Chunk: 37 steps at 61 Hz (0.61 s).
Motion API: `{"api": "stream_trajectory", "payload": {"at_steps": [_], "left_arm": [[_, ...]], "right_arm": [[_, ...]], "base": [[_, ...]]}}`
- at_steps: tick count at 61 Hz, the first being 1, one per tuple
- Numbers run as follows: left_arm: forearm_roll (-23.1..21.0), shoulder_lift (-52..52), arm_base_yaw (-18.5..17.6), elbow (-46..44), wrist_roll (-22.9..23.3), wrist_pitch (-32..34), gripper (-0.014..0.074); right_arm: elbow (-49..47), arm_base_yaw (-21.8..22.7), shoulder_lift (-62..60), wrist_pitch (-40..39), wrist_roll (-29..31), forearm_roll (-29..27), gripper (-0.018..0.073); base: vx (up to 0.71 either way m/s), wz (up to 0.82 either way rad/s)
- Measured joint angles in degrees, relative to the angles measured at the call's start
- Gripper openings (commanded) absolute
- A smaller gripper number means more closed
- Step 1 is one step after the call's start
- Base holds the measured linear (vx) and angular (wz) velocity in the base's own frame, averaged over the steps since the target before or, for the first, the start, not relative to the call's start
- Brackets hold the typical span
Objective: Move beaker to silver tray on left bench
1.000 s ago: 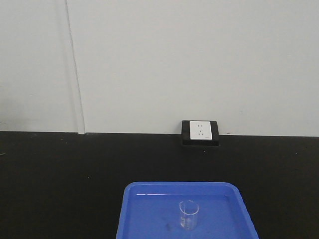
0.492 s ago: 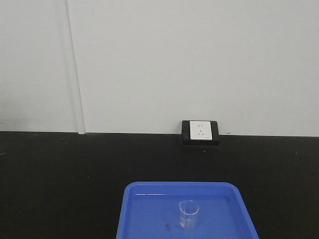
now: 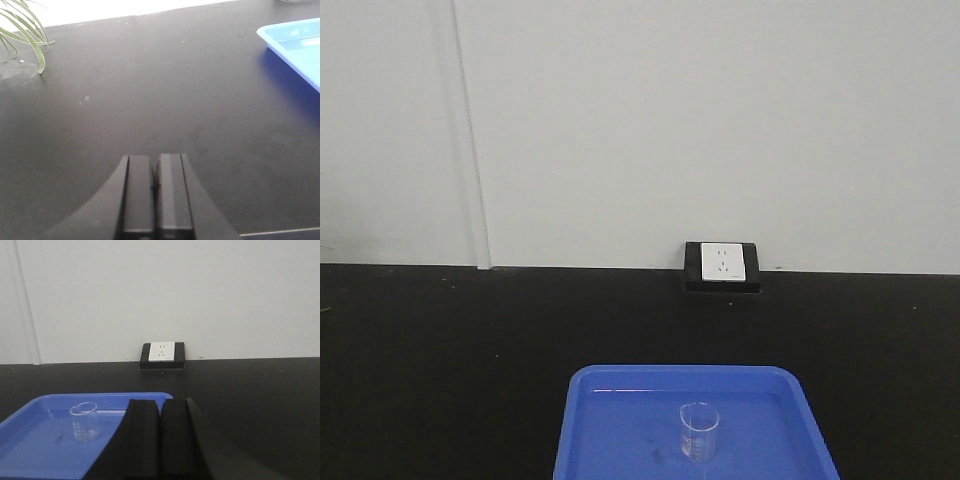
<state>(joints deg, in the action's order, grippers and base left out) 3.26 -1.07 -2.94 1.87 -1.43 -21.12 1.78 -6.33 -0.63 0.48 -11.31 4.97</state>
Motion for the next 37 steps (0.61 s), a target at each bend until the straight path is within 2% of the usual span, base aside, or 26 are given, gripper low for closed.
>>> {"api": "stream_trajectory", "payload": {"at_steps": [37], "left_arm": [[0.00,0.00,0.00,0.00,0.00,0.00,0.0001]], "right_arm": [[0.00,0.00,0.00,0.14,0.00,0.00,-0.0011]], "base": [[0.00,0.00]]}}
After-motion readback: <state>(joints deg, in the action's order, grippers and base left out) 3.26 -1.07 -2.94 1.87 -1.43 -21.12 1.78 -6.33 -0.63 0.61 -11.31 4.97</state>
